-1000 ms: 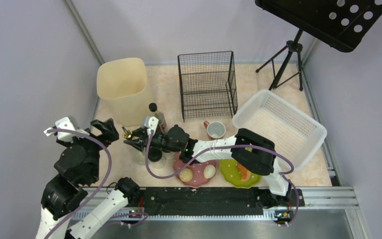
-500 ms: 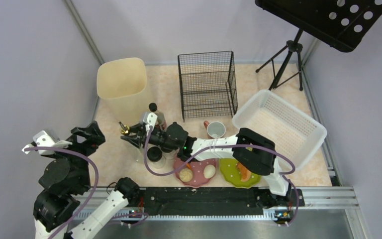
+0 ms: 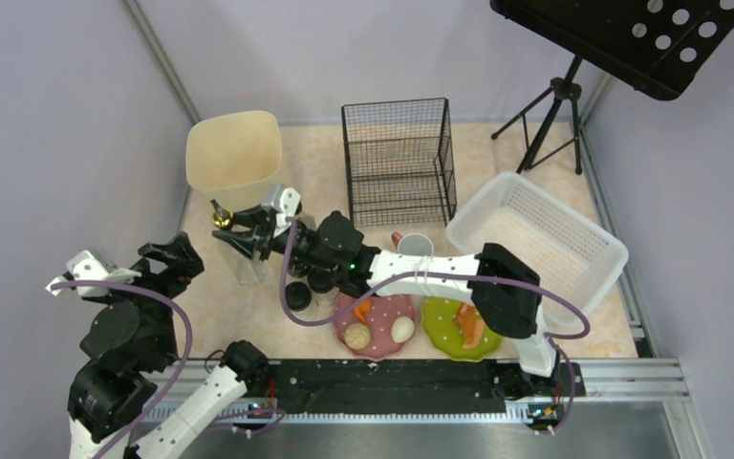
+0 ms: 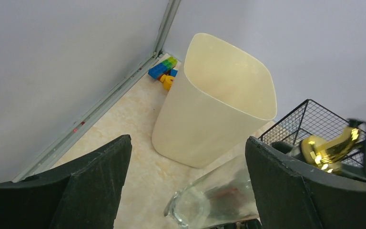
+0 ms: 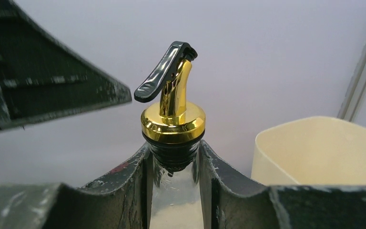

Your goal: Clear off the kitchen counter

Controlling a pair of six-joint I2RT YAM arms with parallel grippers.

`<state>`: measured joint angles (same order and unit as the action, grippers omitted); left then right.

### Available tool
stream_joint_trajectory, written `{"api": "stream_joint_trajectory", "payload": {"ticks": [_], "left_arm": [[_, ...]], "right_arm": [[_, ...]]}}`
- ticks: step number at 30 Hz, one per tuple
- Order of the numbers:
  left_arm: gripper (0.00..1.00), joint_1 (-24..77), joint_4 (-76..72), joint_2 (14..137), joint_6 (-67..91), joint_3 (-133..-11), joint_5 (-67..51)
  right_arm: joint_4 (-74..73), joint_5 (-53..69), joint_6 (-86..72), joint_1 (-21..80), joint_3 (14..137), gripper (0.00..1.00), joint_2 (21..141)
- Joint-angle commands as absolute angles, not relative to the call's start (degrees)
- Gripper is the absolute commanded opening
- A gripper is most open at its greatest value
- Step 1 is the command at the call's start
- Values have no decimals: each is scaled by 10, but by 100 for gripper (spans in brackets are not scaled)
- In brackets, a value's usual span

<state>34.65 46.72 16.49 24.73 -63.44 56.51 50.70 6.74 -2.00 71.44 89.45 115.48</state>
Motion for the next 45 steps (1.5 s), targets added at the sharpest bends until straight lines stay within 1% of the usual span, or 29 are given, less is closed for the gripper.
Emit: {"api": "stream_joint_trajectory", "payload": {"ticks": [1,6,13,21,28,35,38,42,45], "left_arm": [[93,347,442,152,259,-626,569],[93,347,429,147,259,-613,564],[92,347,416,162,253,-605,537],[91,347,394,190,246,-591,471],[91,347,372,230,229,-581,373],[91,347,342,243,228,-547,286],[91,348,335,244,233,-533,259],[92,348,332,241,238,-517,239],[92,347,324,237,239,-502,221]], "right_arm": [[530,48,20,709,972,0,1054],[467,12,46,695,1006,0,1008],[389,-33,54,652,1048,0,949],[280,-110,110,599,1124,0,930],[202,-157,118,529,1196,0,956],[188,-158,80,451,1228,0,1000],[198,-153,57,420,1244,0,1033],[189,-151,48,395,1306,0,1098],[210,-136,34,379,1326,0,1140]]}}
